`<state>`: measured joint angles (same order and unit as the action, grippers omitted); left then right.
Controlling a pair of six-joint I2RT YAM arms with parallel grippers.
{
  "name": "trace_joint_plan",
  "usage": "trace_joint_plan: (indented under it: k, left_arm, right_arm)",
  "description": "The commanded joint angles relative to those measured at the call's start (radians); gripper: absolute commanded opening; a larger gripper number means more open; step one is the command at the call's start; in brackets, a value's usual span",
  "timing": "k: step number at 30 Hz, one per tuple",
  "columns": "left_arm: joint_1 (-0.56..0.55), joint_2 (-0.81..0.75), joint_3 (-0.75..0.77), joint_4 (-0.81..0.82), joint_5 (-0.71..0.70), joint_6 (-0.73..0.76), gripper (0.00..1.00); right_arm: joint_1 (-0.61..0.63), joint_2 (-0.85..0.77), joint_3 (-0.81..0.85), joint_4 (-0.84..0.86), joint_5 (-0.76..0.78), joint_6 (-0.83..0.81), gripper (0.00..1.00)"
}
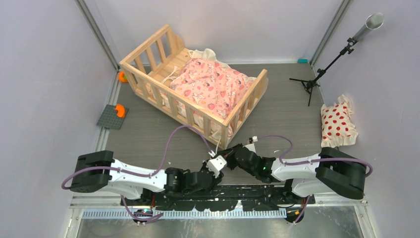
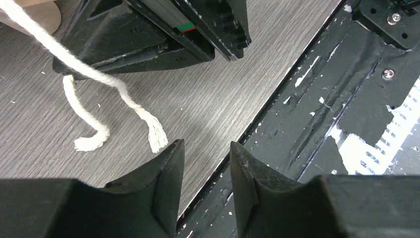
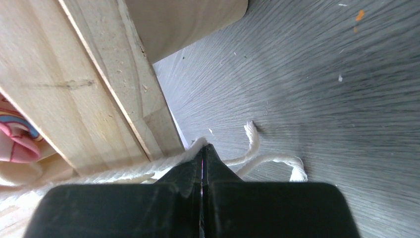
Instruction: Set up the pet bed
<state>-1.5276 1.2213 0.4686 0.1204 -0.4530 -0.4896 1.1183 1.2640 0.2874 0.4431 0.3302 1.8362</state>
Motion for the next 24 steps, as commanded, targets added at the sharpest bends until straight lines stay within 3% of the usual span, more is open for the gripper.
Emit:
trace_joint_plan:
  k: [1, 6, 15, 19, 24]
  left_arm:
    - [-0.003, 0.008, 0.034, 0.03, -0.033, 0.005, 0.42]
    - [-0.003, -0.071, 0.021, -0.036, -0.079, 0.012, 0.43]
    - [0.011, -0.425, -0.106, -0.209, -0.29, 0.024, 0.45]
    - [0.034, -0.533, -0.202, -0.115, -0.277, 0.129, 0.51]
    - [0.082, -0.549, -0.258, -0.03, -0.212, 0.192, 0.55]
  right_arm:
    - [-0.009, 0.032, 0.004, 0.106, -0.024, 0.024, 0.01]
    - [-0.014, 0.053, -0.002, 0.125, -0.033, 0.029, 0.0]
    - [-0.027, 0.051, 0.002, 0.108, -0.039, 0.024, 0.01]
    - [-0.03, 0.055, 0.016, 0.097, -0.051, 0.016, 0.01]
    - [-0.032, 0.065, 0.028, 0.096, -0.064, 0.012, 0.01]
